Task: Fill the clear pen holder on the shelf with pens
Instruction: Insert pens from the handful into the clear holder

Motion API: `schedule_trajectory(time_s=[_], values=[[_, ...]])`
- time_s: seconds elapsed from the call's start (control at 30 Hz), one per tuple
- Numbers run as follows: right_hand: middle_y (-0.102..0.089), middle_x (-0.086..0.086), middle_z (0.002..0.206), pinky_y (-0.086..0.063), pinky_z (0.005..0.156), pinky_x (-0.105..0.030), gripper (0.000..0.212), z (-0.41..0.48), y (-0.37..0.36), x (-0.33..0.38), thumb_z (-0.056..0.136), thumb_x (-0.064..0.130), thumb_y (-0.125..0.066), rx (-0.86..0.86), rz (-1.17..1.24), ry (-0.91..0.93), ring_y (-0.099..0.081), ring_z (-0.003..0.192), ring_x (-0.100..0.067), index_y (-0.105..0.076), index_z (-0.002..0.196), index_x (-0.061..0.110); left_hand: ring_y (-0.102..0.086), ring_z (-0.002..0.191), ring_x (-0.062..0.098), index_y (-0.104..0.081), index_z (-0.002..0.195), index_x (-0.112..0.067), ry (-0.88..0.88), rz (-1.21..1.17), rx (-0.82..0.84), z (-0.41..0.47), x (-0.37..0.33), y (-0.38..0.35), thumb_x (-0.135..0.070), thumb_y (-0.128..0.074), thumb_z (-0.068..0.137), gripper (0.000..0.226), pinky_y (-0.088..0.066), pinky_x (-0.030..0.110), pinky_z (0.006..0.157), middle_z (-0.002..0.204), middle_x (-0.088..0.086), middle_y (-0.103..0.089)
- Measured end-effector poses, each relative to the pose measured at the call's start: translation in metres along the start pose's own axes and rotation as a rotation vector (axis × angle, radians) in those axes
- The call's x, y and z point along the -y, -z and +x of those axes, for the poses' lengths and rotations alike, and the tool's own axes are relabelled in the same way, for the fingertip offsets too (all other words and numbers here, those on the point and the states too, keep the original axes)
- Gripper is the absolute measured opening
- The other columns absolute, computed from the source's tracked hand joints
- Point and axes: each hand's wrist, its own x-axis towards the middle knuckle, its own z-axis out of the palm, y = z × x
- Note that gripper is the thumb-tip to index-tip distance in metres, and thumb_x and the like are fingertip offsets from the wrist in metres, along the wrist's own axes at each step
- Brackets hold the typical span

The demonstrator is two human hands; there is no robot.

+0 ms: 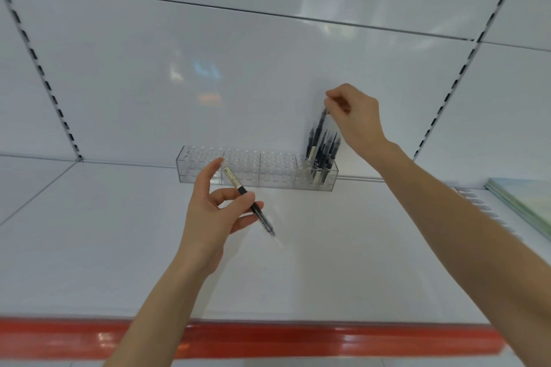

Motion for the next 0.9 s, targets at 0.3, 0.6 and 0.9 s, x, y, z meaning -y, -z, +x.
schedule_trajectory(time_s=[0.3, 0.6, 0.9], values=[[-0.065, -0.014, 0.099, -0.044, 0.086, -0.035, 0.018, -0.006, -0.012, -0.011, 0.089, 0.006, -0.049, 0.221, -0.273, 0.045, -0.057, 0.095, -0.026, -0.064, 0.094, 0.000, -0.071, 0.075, 0.026, -0.042, 0.124, -0.029, -0.009, -0.003, -0.032, 0.001, 0.000, 0.000, -0.002, -0.060, 0.085, 0.050, -0.059, 0.031, 0.072, 0.079, 0.013, -0.068], [-0.069, -0.002, 0.087, -0.046, 0.082, -0.027, 0.019, -0.053, 0.008, 0.027, 0.090, 0.023, -0.054, 0.136, 0.082, -0.212, -0.061, 0.083, -0.014, -0.068, 0.087, 0.010, -0.069, 0.056, 0.016, -0.042, 0.105, -0.014, -0.044, -0.197, -0.180, 0.005, -0.006, -0.006, -0.005, -0.057, 0.088, 0.025, -0.057, 0.021, 0.058, 0.082, 0.012, -0.063], [-0.070, 0.000, 0.063, -0.056, 0.065, -0.020, 0.006, -0.102, 0.018, 0.040, 0.083, 0.005, -0.061, 0.057, 0.833, -0.608, -0.066, 0.061, -0.012, -0.063, 0.084, 0.010, -0.071, 0.066, 0.014, -0.044, 0.092, -0.015, -0.024, -0.062, -0.058, 0.007, 0.002, -0.025, -0.005, -0.059, 0.087, 0.018, -0.057, 0.025, 0.065, 0.067, 0.001, -0.070]])
